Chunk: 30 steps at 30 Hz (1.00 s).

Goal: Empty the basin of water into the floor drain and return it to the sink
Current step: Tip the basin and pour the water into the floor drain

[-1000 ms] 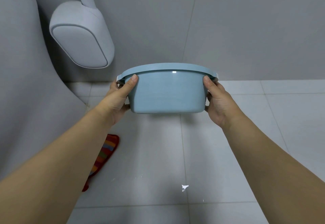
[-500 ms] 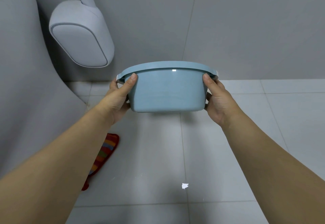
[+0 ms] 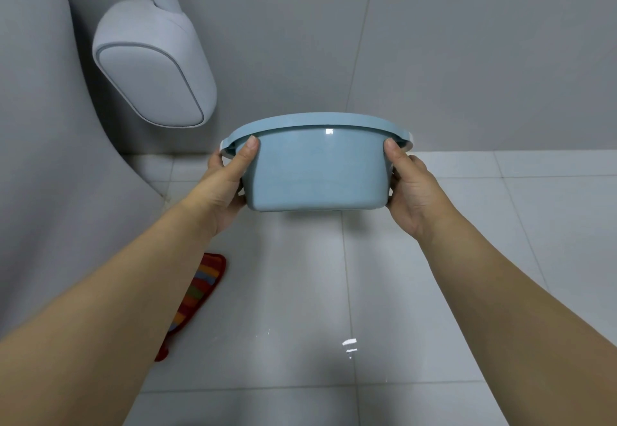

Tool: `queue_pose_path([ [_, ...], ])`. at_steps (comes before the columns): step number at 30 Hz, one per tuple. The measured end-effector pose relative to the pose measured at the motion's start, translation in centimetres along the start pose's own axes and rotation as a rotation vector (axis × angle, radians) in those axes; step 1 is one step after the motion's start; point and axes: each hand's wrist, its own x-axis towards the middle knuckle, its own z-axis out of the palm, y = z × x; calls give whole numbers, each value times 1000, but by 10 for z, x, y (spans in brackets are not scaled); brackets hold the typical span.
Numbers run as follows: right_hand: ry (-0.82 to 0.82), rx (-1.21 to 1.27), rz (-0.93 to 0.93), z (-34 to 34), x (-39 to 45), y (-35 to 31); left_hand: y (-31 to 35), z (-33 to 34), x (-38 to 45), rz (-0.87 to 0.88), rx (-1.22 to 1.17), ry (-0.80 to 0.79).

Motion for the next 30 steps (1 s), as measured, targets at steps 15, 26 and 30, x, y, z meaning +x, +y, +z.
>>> queue_pose_path([
  [15, -30, -47, -55, 5, -3, -1, 4, 5, -5, 34, 88, -85],
  [26, -49, -38, -60, 3, 0, 1, 8, 10, -11, 28, 74, -60],
  [30, -45, -37, -67, 3, -1, 0, 10, 12, -14, 38, 73, -62],
])
